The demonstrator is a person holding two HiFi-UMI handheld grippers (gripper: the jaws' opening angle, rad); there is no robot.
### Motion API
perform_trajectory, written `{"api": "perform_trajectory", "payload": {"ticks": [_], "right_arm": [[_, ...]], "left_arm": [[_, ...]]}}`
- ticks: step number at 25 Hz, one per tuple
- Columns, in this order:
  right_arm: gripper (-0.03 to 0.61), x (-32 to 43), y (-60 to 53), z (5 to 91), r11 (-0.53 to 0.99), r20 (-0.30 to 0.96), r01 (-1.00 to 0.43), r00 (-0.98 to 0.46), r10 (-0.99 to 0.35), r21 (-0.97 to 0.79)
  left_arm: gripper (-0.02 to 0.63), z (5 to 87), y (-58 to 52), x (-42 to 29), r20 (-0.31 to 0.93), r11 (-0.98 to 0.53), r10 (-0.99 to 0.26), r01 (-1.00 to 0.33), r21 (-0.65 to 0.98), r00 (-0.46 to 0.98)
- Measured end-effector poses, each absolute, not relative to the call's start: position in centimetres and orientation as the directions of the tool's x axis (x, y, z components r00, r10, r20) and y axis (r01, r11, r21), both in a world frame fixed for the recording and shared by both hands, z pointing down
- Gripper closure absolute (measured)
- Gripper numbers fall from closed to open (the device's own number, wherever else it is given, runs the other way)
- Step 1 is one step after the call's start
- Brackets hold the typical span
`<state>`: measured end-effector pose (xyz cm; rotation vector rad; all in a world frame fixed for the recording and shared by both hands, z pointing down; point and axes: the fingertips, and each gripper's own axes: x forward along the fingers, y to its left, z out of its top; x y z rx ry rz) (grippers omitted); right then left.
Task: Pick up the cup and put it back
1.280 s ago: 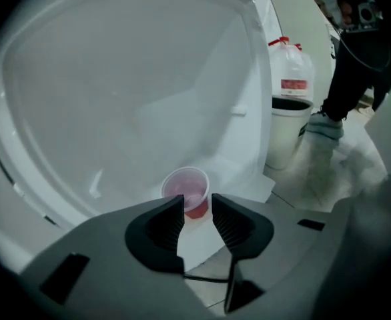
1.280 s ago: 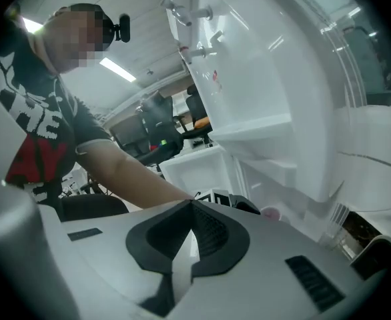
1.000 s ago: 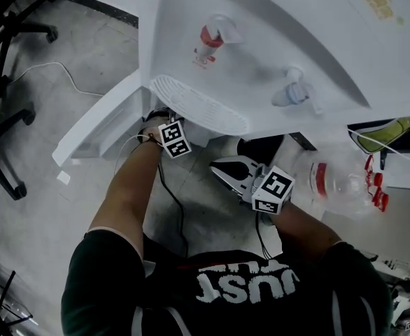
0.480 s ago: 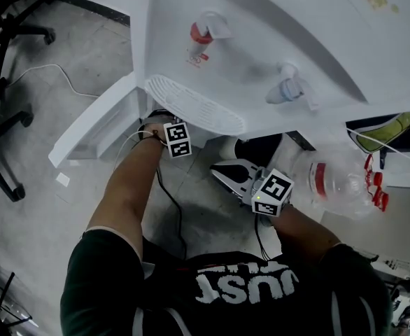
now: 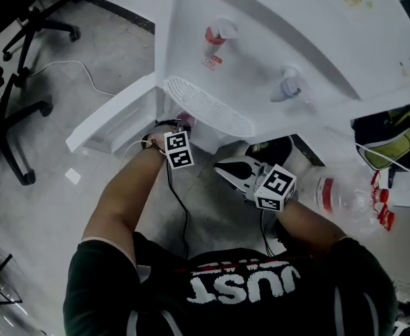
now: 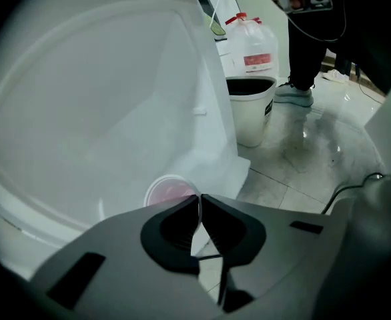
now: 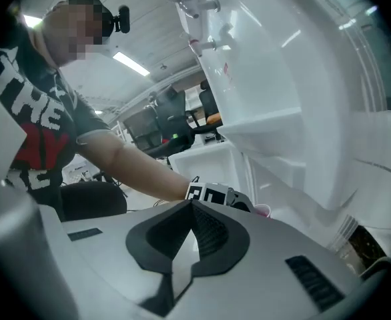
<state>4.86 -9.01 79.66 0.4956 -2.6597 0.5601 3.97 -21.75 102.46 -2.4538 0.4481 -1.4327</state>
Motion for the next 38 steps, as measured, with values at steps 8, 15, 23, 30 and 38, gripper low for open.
{"api": "perform_trajectory", "payload": {"ticks": [8, 15, 23, 30, 38], "right_arm": [[0.546, 3.0, -8.7, 78.7, 0.912, 0.421, -0.271, -0.898, -0.125, -0.307], [0.546, 0.9, -3.4, 71.2, 0.900, 0.438, -0.124, -0.896, 0.079, -0.417], [0.545, 0.0, 1.5, 53.9, 0.899, 0.432, -0.028, -0.883, 0.182, -0.437], [0.545, 1.6, 0.7, 36.5, 0.935, 0.409, -0.032, -0.904, 0.124, -0.354], [0.546, 6.5, -2.2, 18.9, 0.968, 0.284, -0.108, -0.958, -0.040, -0.228]], "left_arm": [[0.589, 99.1, -16.7, 0.9, 0.788, -0.912, -0.411, -0.202, -0.358, 0.459], [0.590, 87.7, -10.2, -0.7, 0.792, -0.891, -0.433, -0.336, -0.305, 0.429], [0.589, 68.6, -1.1, 0.7, 0.755, -0.831, -0.471, -0.518, -0.205, 0.457], [0.591, 48.2, 0.9, 1.6, 0.683, -0.777, -0.561, -0.582, -0.239, 0.468], [0.589, 25.4, -1.7, 1.9, 0.550, -0.707, -0.697, -0.567, -0.423, 0.460]]}}
